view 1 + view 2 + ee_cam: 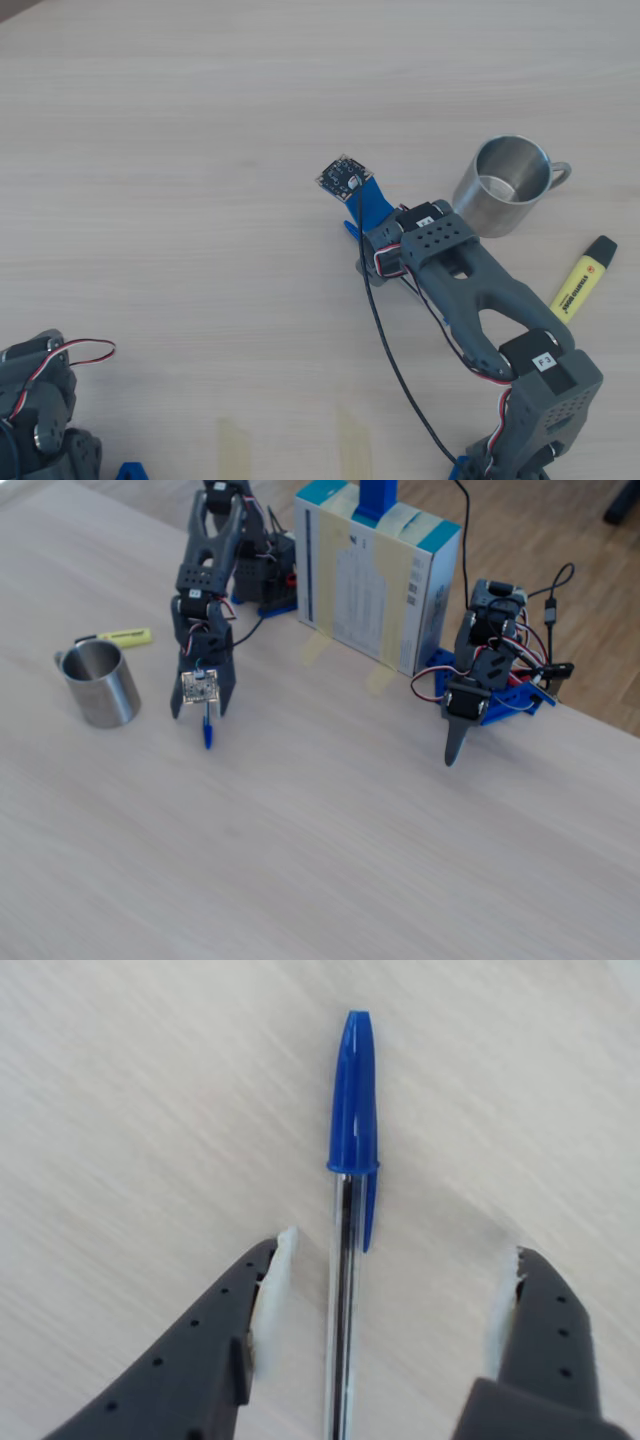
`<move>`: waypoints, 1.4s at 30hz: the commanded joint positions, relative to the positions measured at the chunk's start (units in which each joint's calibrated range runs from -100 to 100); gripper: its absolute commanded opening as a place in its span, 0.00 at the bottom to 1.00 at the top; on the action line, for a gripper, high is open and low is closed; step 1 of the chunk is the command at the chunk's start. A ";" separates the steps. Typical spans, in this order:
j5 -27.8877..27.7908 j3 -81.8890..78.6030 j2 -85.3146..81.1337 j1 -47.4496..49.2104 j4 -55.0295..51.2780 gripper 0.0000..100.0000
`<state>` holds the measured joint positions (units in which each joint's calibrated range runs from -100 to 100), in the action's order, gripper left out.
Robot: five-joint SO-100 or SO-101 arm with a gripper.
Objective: Grab the blue pen and put it in the silver cup.
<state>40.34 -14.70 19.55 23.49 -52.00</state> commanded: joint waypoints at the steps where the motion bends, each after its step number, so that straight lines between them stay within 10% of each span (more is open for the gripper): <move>1: 0.34 0.41 0.23 1.20 0.30 0.31; 42: 3.25 0.32 2.06 2.07 -1.93 0.08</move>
<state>43.31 -13.62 21.05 25.59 -53.51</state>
